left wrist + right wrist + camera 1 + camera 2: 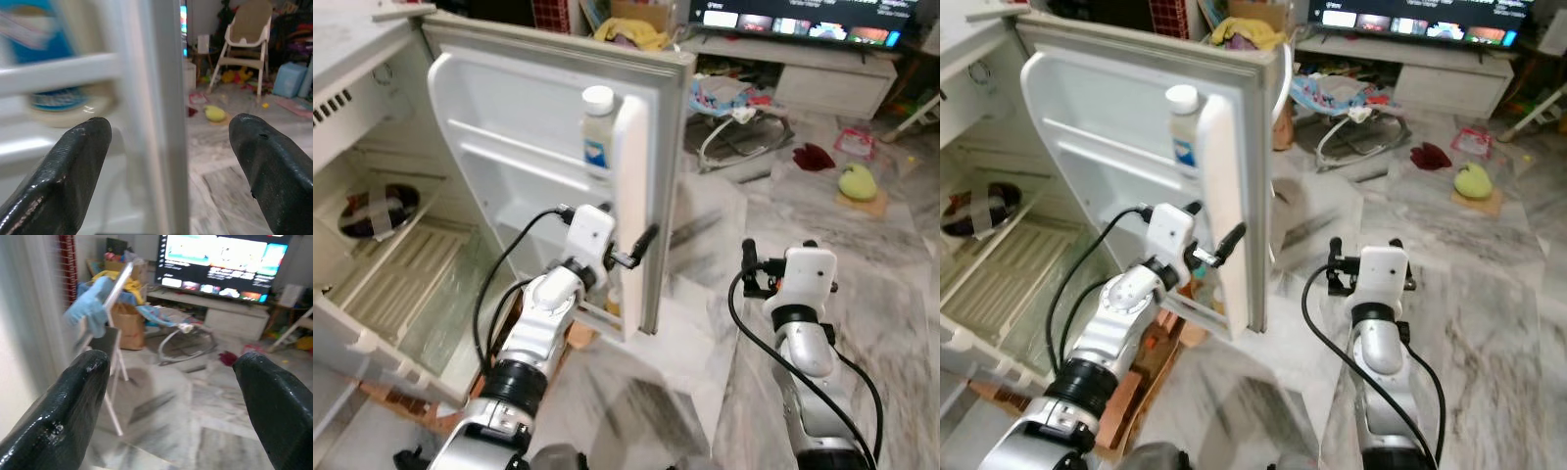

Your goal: Restocking fridge

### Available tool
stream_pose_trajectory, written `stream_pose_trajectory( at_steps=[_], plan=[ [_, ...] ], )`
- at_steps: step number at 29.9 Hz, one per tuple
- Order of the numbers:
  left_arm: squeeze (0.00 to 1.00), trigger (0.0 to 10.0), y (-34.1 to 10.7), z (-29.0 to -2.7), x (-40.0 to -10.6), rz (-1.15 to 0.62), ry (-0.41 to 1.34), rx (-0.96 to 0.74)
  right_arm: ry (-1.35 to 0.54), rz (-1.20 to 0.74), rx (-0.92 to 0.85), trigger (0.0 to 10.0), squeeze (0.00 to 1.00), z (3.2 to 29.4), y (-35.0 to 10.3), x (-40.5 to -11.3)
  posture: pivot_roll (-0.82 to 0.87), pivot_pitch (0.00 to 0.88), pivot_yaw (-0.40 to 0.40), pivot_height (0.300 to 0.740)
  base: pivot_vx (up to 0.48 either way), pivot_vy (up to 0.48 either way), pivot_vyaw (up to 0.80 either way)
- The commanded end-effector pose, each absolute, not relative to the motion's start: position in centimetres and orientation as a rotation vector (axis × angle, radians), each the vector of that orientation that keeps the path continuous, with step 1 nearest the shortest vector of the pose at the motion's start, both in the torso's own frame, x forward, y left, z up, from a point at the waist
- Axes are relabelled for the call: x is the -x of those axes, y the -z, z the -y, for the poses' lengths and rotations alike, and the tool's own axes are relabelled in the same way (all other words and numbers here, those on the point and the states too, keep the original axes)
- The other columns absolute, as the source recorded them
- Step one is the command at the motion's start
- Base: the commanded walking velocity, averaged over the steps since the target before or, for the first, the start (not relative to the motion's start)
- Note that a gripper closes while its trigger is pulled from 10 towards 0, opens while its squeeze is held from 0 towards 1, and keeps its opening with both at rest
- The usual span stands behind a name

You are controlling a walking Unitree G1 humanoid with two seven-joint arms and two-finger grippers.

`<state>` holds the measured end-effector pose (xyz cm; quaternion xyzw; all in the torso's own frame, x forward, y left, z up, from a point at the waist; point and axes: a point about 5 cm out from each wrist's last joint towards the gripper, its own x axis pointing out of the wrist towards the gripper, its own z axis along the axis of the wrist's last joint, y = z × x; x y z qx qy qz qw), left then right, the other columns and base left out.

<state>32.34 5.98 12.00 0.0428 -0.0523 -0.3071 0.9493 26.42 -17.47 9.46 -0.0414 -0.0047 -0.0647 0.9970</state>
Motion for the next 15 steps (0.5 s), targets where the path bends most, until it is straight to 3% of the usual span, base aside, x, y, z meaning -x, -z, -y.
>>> stream_pose_trajectory(
  at_steps=[1, 8, 15],
  plan=[
    [0.00, 10.0, -11.7, -6.6, -32.6, 0.089, 0.605, -0.104, 0.119, 0.024, 0.081, 10.0, 0.00, 17.1, -9.8, -26.5, -0.04, 0.051, 0.006, 0.740, 0.405, 0.000, 0.00],
    [0.00, 10.0, -10.4, -9.5, -31.4, 0.066, 0.535, -0.096, 0.129, 0.016, 0.084, 10.0, 0.00, 17.5, -9.7, -26.4, -0.04, 0.055, 0.008, 0.740, 0.046, 0.000, 0.00],
    [0.00, 10.0, -9.9, -12.1, -30.2, 0.056, 0.479, -0.163, 0.119, 0.031, 0.083, 10.0, 0.00, 17.3, -10.2, -27.2, 0.00, 0.077, 0.002, 0.740, 0.000, 0.000, -0.75]
  ],
)
